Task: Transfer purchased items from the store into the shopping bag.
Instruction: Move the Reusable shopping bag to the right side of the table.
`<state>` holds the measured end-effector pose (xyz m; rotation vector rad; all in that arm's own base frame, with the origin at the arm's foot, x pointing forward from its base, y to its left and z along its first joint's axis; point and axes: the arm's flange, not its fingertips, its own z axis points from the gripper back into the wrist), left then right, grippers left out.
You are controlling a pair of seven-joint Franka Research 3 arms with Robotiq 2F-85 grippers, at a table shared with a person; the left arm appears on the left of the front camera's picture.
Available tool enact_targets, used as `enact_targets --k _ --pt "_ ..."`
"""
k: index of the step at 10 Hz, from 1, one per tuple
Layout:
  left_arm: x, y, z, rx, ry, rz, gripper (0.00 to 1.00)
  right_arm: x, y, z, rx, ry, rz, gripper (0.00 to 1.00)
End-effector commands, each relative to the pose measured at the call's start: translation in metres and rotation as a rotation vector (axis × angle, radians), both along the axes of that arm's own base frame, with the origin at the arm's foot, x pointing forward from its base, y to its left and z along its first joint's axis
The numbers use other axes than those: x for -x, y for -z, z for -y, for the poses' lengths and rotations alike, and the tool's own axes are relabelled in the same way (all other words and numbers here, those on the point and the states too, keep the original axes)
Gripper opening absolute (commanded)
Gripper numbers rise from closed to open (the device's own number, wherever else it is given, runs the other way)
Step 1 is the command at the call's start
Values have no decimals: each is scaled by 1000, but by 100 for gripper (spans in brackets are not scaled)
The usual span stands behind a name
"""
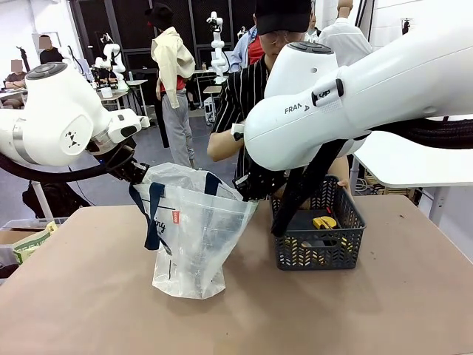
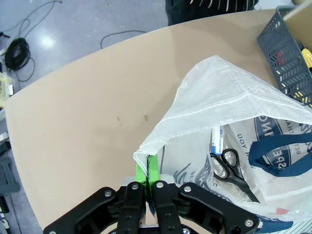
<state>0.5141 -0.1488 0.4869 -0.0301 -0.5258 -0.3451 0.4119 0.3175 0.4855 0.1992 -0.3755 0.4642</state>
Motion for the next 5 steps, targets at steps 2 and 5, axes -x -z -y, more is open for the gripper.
enact_targets --k 2,5 --pt "3 -2 -5 2 -18 2 0 0 0 1 -4 4 -3 0" --pt "3 -2 -5 2 -18 2 0 0 0 1 -4 4 -3 0"
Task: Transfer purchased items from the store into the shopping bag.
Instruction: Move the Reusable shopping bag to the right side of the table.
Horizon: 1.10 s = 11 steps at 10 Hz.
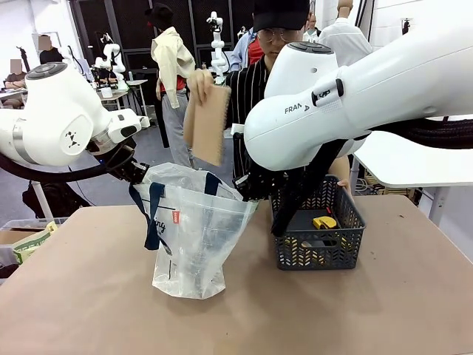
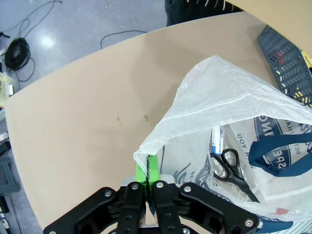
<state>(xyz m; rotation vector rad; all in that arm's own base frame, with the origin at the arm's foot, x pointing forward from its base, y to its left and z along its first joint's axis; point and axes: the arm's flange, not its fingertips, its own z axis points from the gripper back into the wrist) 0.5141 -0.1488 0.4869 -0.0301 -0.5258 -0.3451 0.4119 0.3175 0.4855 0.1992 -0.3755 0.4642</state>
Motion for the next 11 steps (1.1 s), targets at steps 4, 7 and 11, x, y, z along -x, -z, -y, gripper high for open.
enact_targets --k 4,7,11 --pt "3 -2 -5 2 -18 2 0 0 0 1 -4 4 -3 0" --pt "3 -2 -5 2 -18 2 0 0 0 1 -4 4 -3 0" --pt "3 -2 -5 2 -18 2 0 0 0 1 -4 4 -3 0"
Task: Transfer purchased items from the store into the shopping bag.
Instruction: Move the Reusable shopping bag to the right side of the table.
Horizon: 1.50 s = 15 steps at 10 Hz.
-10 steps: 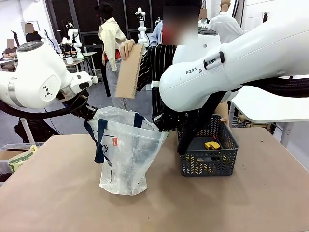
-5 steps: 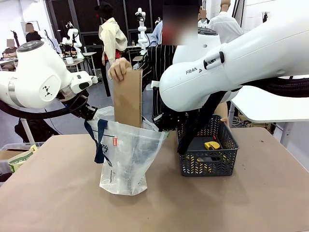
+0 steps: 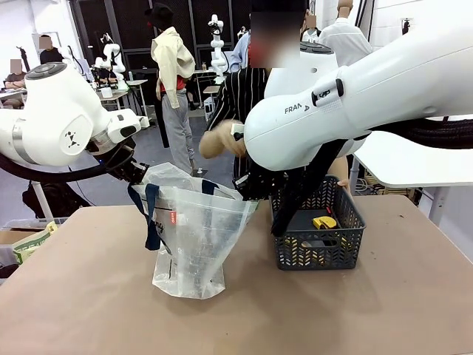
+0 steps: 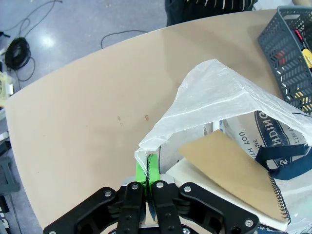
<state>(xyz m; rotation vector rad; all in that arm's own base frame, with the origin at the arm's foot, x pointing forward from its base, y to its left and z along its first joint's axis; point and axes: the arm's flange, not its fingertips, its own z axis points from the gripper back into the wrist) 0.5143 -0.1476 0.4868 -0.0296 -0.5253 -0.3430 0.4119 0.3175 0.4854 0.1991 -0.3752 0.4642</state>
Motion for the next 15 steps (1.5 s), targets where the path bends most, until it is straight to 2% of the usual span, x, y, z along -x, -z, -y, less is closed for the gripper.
enact_targets --k 1,15 --pt "3 -2 -4 2 -16 3 0 0 0 1 -4 4 -3 0" --pt "3 -2 -4 2 -16 3 0 0 0 1 -4 4 -3 0"
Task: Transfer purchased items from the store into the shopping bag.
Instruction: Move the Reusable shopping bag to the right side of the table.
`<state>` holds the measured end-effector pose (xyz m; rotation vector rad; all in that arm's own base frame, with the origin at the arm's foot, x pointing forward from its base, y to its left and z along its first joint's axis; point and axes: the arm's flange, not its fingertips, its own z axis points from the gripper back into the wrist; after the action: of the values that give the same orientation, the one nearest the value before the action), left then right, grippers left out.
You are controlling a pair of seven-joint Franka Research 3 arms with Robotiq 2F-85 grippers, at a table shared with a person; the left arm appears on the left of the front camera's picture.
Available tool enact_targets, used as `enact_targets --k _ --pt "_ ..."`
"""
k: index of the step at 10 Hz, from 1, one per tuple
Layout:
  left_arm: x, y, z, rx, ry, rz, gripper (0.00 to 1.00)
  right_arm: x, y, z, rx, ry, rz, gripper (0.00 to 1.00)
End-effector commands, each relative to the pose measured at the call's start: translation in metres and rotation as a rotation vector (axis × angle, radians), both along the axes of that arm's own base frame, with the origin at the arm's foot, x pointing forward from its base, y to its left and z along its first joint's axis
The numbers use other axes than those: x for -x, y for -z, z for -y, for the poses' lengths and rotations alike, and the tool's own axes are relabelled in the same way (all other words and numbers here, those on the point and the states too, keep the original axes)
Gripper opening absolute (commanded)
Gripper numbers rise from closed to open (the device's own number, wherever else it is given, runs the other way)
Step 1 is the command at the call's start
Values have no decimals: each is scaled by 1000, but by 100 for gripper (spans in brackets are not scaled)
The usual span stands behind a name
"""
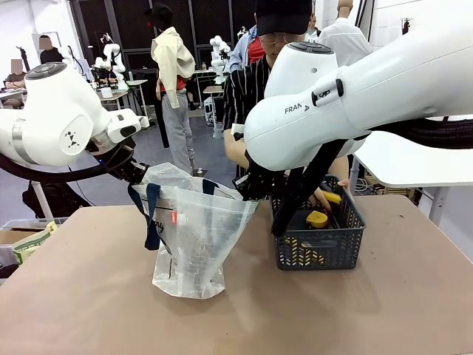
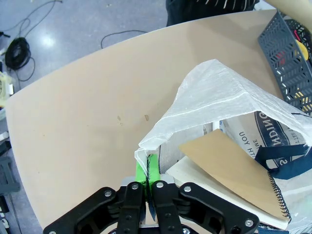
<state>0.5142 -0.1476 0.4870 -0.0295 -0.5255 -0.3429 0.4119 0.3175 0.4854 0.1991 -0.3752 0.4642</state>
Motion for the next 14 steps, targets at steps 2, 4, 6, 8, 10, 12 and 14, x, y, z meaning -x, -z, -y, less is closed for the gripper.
enact_targets --k 2,4,6,8,10,12,14 --pt "3 -1 -4 2 -16 2 0 0 0 1 -4 4 -3 0" --pt "3 -1 -4 2 -16 2 0 0 0 1 -4 4 -3 0" --pt "3 -1 -4 2 -16 2 0 0 0 1 -4 4 -3 0" --pt "3 -1 -4 2 -16 2 0 0 0 1 -4 4 -3 0" --pt "3 -1 -4 2 -16 2 0 0 0 1 -4 4 -3 0" --pt "3 -1 -4 2 -16 2 0 0 0 1 -4 4 -3 0" --pt "3 -1 -4 2 -16 2 0 0 0 1 -4 4 -3 0"
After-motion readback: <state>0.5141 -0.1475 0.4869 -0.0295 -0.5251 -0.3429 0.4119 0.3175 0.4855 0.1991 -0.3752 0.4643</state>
